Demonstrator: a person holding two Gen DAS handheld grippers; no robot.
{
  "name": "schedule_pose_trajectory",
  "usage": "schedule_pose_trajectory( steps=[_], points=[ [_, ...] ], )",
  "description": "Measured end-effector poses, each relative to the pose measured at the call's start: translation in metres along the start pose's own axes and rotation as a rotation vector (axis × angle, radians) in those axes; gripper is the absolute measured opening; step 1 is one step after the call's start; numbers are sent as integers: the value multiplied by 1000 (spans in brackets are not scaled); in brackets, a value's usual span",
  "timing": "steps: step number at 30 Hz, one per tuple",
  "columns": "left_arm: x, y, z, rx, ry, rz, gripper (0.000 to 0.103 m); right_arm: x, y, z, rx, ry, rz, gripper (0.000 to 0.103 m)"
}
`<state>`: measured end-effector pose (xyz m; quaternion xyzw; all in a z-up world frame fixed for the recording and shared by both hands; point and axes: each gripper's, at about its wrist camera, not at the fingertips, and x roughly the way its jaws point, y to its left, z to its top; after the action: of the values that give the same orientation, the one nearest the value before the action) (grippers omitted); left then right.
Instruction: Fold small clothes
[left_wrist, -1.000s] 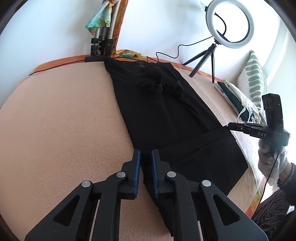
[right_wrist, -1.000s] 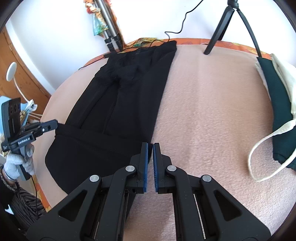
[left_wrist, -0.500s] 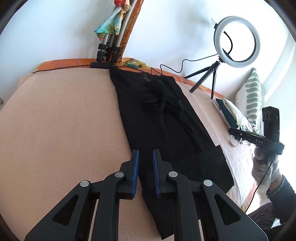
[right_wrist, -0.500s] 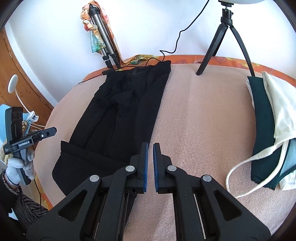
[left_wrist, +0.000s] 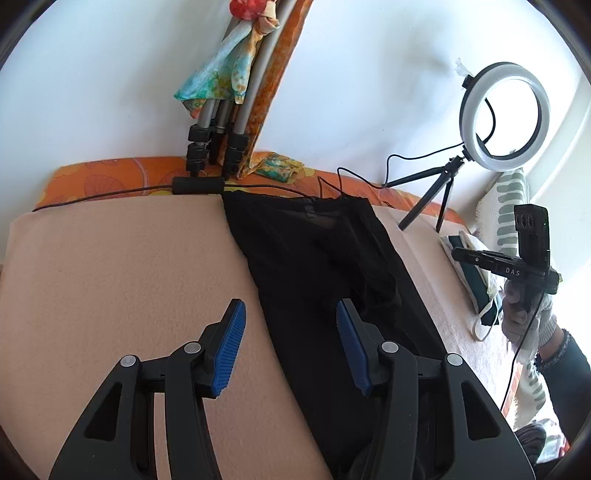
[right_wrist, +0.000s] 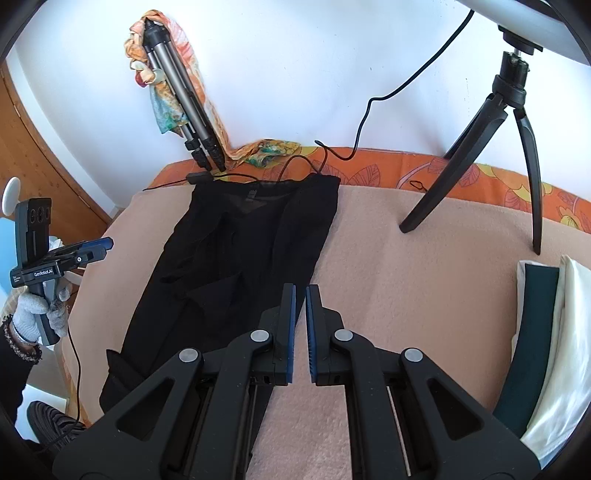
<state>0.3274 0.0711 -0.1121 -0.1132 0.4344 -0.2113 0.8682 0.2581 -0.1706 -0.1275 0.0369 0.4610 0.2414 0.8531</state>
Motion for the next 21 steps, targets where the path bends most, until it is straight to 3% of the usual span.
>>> schedule_pose_trajectory(
  steps=[4, 13, 21],
  points=[
    [33, 14, 16, -42, 20, -44, 50, 32, -14, 20, 15, 23, 19, 6],
    [96, 27, 49, 10, 46, -5, 50, 103, -27, 60, 7, 28, 33, 6],
    [119, 50, 69, -2, 21, 4, 50, 130, -34, 81, -7, 39, 88, 6]
  ],
)
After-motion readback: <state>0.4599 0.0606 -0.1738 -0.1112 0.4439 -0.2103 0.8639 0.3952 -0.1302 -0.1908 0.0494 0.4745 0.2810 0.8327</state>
